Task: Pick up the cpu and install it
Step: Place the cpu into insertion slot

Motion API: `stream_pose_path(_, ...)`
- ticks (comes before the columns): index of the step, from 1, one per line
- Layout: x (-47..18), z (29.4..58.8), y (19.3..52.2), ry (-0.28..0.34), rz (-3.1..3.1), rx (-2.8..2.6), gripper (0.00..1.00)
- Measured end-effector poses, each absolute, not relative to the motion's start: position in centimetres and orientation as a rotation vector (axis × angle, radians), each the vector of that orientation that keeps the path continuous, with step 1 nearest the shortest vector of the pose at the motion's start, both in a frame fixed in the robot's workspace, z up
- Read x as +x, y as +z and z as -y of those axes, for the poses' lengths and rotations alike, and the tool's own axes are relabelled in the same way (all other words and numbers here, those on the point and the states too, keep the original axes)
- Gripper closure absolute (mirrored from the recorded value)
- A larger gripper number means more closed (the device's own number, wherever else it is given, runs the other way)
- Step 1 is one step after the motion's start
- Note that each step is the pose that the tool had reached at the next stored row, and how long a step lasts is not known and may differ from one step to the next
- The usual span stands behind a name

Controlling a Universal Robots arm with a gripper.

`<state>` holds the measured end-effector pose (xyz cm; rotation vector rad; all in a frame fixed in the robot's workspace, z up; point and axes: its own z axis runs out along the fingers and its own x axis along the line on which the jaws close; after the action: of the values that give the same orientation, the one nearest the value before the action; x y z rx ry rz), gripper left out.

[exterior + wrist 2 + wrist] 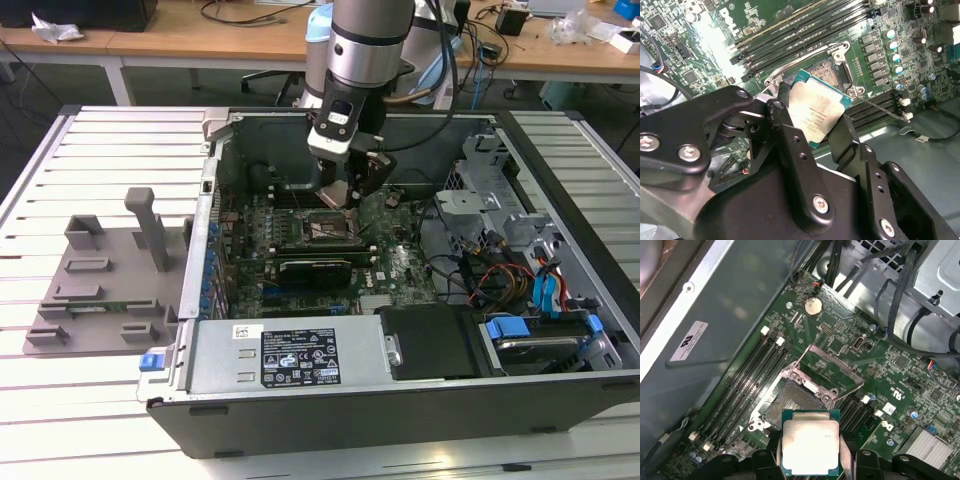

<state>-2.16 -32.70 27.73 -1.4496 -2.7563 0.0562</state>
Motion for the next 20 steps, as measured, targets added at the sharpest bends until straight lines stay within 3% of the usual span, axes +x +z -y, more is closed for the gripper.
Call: stream_pose_path(20, -2.16, 32.70, 27.71, 0.053, 2.629, -1.664, 0.45)
